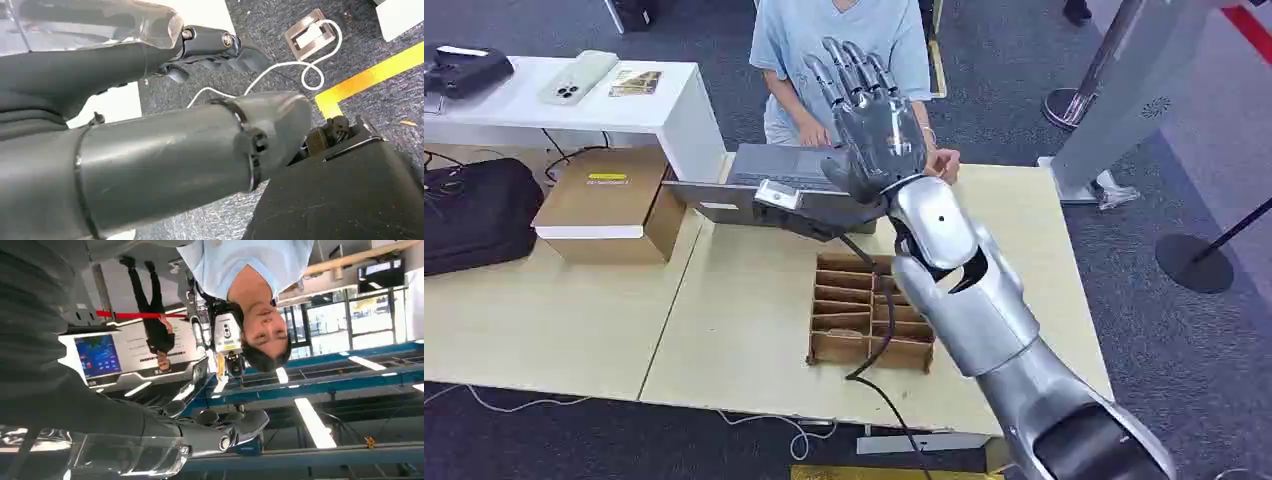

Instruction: Pass the card to the sensor for recognition and then transmit it.

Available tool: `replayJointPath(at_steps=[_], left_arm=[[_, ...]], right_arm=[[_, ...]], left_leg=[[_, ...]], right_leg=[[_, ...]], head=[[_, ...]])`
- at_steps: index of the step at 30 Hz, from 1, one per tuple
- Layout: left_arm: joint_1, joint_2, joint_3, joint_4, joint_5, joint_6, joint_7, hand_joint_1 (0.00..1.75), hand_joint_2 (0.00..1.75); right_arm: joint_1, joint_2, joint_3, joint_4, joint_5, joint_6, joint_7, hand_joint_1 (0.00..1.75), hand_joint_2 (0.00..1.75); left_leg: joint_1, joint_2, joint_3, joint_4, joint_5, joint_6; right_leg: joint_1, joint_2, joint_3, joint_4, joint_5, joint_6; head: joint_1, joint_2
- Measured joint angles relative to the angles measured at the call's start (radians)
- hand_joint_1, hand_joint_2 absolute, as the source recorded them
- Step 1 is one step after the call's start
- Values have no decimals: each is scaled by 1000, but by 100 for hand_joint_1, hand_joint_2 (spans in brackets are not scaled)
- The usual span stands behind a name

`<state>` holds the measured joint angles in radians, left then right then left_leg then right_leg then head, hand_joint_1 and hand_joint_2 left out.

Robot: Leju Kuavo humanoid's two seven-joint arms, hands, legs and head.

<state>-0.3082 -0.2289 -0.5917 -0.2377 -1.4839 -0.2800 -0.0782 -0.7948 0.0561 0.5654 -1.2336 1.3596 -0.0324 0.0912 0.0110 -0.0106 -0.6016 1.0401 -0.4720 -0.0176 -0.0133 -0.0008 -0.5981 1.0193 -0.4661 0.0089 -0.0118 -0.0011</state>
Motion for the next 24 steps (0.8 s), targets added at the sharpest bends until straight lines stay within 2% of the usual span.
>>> replayJointPath(at_steps=[4, 13, 19, 24], left_arm=[[-8, 0, -1, 0, 7, -6, -10, 0, 0], [-24, 0, -1, 0, 24, -19, -11, 0, 0], [-31, -3, -3, 1, 23, -21, -14, 0, 0], [-33, -5, -10, 1, 21, -24, -18, 0, 0]], right_arm=[[-74, 15, 6, 117, -36, 41, 11, 0, 175], [-308, 101, 8, 536, -97, 103, 21, 0, 175], [-389, 135, 8, 698, -105, 139, 32, 0, 175], [-425, 144, 6, 775, -111, 158, 40, 0, 175]], left_leg=[[0, 0, 0, 0, 0, 0], [0, 0, 0, 0, 2, -1], [0, 0, 0, 0, 2, -1], [0, 0, 0, 0, 2, -1]], right_leg=[[0, 0, 0, 0, 0, 0], [0, 0, 0, 1, 2, -1], [0, 0, 0, 0, 2, 0], [0, 0, 0, 0, 2, 0]], head=[[0, 0], [0, 0], [0, 0], [1, 0]])
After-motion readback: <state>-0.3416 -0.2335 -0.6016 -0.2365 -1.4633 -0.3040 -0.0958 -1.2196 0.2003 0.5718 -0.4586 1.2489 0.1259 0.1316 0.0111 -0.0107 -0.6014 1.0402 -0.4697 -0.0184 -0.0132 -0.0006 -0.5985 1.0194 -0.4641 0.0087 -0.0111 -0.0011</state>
